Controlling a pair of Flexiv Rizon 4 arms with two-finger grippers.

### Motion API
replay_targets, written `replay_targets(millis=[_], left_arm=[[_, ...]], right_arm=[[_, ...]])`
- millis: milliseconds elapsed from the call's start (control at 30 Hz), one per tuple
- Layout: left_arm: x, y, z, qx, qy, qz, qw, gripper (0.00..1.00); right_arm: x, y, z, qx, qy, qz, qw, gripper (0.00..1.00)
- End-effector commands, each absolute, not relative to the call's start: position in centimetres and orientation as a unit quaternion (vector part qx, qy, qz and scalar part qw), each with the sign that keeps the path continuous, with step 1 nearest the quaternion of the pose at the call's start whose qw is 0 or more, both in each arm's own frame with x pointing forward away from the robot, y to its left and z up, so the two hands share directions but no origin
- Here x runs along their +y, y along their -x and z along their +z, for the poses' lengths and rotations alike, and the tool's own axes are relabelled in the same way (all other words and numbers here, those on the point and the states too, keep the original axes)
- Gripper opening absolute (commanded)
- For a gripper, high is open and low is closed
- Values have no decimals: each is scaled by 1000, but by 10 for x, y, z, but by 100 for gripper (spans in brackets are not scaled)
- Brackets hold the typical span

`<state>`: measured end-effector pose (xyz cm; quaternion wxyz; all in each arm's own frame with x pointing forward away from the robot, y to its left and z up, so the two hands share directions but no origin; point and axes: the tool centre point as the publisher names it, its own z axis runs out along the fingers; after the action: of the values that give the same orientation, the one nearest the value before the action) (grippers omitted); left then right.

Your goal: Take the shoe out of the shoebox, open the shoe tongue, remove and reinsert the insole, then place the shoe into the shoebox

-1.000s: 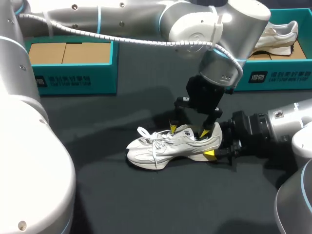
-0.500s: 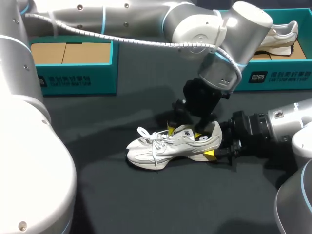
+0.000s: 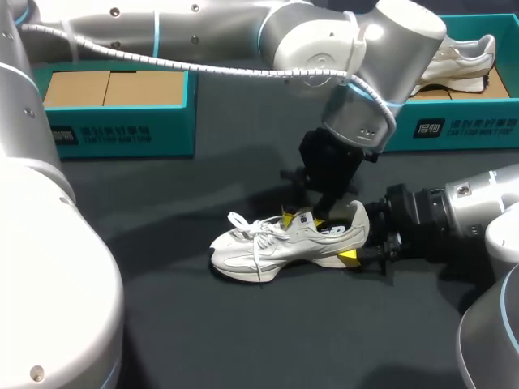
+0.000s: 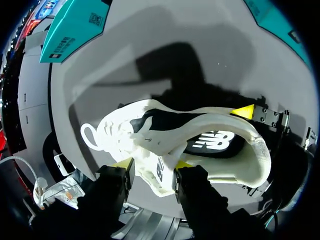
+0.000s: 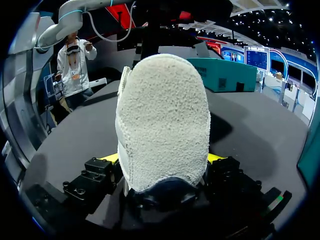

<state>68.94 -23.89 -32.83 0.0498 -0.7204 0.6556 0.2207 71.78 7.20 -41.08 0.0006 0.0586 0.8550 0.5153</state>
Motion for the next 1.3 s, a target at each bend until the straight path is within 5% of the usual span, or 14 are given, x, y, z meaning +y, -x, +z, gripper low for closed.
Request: replay_targets(millis=[33, 133, 200, 767, 1200, 1300], left_arm=[[-229, -681, -320, 598, 775, 195, 62, 34], [-224, -680, -315, 599, 778, 183, 58, 8], [-220, -680, -312, 597, 781, 172, 55, 0], [-162, -669, -301, 579, 812, 48, -51, 0], [-141, -669, -337, 575, 816, 53, -35, 0], [-139, -670, -343, 577, 815, 56, -22, 25]], right_arm=[[72, -718, -411, 856, -59, 514, 0, 0], [72, -718, -411, 856, -59, 514, 0, 0], [72, -718, -411, 856, -59, 514, 0, 0], [72, -718, -411, 856, -59, 514, 0, 0], [72, -718, -411, 856, -59, 514, 0, 0], [72, -718, -411, 856, -59, 514, 0, 0]])
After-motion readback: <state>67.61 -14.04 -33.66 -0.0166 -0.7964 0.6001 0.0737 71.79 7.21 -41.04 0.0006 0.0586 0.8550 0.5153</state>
